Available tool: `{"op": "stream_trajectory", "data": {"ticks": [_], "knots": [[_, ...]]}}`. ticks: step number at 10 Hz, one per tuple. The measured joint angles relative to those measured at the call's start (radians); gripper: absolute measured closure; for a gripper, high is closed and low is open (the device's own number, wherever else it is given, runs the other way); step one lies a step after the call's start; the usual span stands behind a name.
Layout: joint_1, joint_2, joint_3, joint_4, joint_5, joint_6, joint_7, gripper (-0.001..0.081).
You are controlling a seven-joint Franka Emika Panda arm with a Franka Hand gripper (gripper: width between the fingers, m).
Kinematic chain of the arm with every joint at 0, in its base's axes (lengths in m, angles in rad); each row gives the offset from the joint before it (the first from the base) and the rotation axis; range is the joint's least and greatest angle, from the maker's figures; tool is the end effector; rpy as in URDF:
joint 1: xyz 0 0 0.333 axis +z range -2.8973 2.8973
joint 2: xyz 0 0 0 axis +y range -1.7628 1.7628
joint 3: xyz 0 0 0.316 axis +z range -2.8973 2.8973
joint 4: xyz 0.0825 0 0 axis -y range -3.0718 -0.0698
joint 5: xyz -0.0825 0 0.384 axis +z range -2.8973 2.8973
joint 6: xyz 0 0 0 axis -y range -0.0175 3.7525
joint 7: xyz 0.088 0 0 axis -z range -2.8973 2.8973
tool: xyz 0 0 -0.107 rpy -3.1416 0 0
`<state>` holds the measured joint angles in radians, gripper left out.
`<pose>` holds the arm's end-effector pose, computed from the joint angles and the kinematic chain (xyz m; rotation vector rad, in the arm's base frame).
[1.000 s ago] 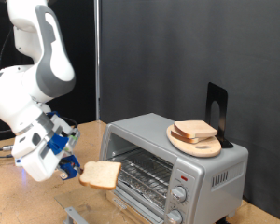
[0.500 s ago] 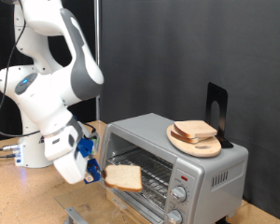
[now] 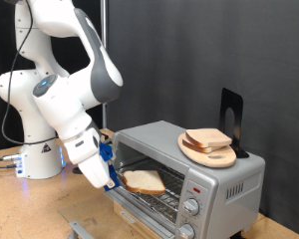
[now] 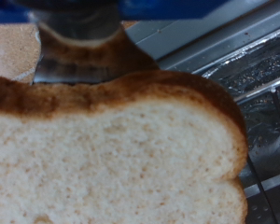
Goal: Make a piece of toast with the oven
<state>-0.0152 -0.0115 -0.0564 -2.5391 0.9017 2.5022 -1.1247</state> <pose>0.4491 -0.0375 0.2729 -2.6453 -0.4074 -0.3724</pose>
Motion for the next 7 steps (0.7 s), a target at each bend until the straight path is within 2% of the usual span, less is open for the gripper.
{"op": "stream_trajectory", "data": {"ticks": [4, 7], "knots": [[-0.002, -0.002, 0.003, -0.049, -0.043, 0.070, -0.044, 0.0318], [-0.028, -0.011, -0.017, -0.078, -0.073, 0.060, -0.091, 0.0318]]}}
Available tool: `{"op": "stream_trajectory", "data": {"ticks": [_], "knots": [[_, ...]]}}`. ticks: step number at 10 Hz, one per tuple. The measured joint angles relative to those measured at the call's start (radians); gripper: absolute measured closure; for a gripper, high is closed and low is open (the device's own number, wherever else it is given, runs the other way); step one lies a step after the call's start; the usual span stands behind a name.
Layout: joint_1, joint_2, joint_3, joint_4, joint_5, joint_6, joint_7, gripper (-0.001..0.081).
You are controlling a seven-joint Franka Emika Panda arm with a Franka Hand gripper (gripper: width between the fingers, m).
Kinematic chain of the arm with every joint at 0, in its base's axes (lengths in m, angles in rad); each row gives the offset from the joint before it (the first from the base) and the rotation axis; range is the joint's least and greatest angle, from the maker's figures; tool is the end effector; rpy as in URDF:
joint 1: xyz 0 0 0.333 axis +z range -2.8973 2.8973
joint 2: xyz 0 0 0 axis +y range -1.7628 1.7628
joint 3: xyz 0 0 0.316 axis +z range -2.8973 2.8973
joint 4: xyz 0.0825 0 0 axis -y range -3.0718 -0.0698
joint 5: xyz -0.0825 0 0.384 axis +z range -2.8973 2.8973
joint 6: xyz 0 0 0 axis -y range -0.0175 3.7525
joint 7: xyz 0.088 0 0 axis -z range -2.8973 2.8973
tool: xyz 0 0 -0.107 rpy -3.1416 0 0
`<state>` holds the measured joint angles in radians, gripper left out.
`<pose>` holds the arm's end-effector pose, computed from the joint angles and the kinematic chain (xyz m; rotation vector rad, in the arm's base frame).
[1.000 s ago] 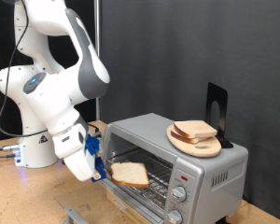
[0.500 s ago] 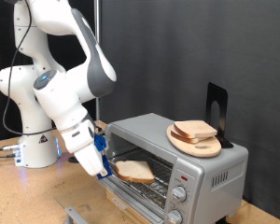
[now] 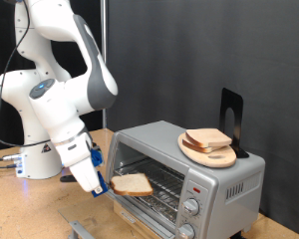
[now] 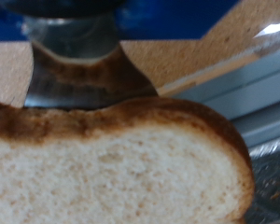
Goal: Make a piece of toast with the oven
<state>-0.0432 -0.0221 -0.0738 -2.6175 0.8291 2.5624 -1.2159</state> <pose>0.4215 -0.0606 0.2530 -2.7092 -0.5296 -0.3426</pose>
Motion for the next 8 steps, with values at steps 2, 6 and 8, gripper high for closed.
{"op": "stream_trajectory", "data": {"ticks": [2, 6, 8], "knots": [[-0.015, -0.016, -0.012, -0.014, -0.001, -0.015, -0.021, 0.0318], [-0.020, -0.068, -0.018, -0.016, 0.003, -0.080, 0.032, 0.0318], [-0.018, -0.089, 0.008, -0.003, -0.064, -0.092, 0.200, 0.0318]]}}
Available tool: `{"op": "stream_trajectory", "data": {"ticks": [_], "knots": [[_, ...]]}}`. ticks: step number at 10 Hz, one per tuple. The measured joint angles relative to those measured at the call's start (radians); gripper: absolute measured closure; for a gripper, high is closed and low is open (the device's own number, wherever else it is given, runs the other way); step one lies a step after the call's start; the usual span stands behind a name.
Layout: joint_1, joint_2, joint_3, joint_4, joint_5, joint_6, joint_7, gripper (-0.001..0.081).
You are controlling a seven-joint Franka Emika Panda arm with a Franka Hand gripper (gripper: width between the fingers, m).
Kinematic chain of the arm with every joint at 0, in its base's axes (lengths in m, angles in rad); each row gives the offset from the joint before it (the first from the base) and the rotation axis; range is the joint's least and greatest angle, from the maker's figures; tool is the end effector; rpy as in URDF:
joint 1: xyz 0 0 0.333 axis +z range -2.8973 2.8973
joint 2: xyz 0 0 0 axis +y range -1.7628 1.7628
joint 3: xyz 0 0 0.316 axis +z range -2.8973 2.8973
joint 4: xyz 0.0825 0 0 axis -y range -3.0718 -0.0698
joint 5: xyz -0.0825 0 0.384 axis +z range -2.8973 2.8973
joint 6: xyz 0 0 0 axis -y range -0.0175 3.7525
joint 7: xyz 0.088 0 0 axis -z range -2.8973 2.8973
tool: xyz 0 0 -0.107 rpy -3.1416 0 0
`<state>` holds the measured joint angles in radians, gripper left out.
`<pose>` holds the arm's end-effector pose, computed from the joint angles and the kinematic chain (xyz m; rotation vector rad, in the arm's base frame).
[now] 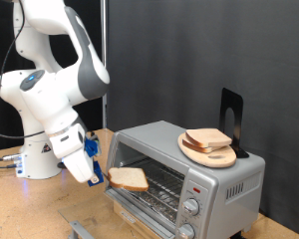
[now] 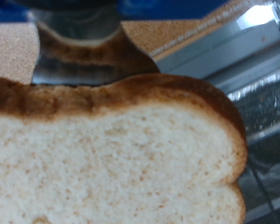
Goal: Make a piece of toast with the oven
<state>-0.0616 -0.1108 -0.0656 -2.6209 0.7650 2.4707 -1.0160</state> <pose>0.4199 -0.0549 0.2841 -2.6903 -0.3644 -0.3007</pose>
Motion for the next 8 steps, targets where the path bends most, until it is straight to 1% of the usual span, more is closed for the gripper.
{"op": "stream_trajectory", "data": {"ticks": [3, 4, 6, 8], "knots": [[0.013, 0.007, 0.064, 0.029, -0.085, 0.027, 0.218, 0.0318], [0.015, 0.014, 0.079, 0.031, -0.113, 0.043, 0.248, 0.0318], [0.016, 0.024, 0.087, 0.031, -0.180, 0.061, 0.259, 0.0318], [0.006, 0.024, 0.082, 0.031, -0.227, 0.061, 0.219, 0.0318]]}}
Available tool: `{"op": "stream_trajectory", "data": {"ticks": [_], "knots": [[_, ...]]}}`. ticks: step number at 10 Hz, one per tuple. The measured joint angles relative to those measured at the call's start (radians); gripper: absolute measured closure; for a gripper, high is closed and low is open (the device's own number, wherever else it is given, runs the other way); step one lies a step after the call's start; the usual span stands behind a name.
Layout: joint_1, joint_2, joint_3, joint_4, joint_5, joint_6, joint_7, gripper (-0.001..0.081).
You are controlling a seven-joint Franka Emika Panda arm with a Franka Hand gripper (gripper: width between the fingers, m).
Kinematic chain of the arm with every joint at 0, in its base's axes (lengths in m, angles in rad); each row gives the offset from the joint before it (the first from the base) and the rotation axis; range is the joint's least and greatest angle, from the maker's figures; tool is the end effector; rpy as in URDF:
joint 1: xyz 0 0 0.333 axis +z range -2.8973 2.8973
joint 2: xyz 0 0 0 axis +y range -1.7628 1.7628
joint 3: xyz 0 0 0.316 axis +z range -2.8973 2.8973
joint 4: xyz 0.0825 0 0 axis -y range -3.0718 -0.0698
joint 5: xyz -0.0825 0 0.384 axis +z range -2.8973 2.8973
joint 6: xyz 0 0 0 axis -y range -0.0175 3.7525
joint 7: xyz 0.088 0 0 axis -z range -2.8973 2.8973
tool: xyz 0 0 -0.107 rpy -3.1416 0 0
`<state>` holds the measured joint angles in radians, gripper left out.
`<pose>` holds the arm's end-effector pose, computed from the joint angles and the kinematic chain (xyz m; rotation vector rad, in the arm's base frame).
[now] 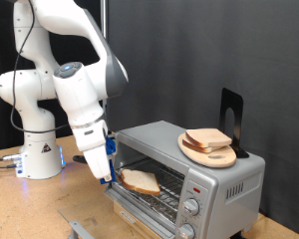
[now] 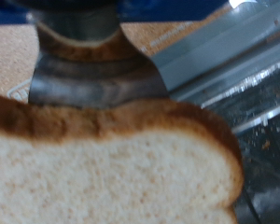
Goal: Make a piece of toast with the oven
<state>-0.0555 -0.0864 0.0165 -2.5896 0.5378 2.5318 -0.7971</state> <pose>0.4392 -0.0228 0.2904 -2.8251 -0.4531 -0.2186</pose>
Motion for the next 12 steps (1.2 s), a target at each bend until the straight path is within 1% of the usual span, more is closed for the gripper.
{"op": "stream_trajectory", "data": {"ticks": [1, 3, 5, 8, 12], "knots": [[-0.007, -0.005, -0.009, 0.001, -0.010, -0.008, -0.029, 0.0318], [-0.024, -0.029, -0.030, 0.010, -0.015, -0.053, -0.086, 0.0318], [-0.033, -0.050, -0.047, 0.021, -0.015, -0.089, -0.099, 0.0318], [-0.033, -0.050, -0.043, 0.033, -0.015, -0.090, -0.052, 0.0318], [-0.033, -0.041, -0.025, 0.029, -0.015, -0.090, -0.006, 0.0318]]}}
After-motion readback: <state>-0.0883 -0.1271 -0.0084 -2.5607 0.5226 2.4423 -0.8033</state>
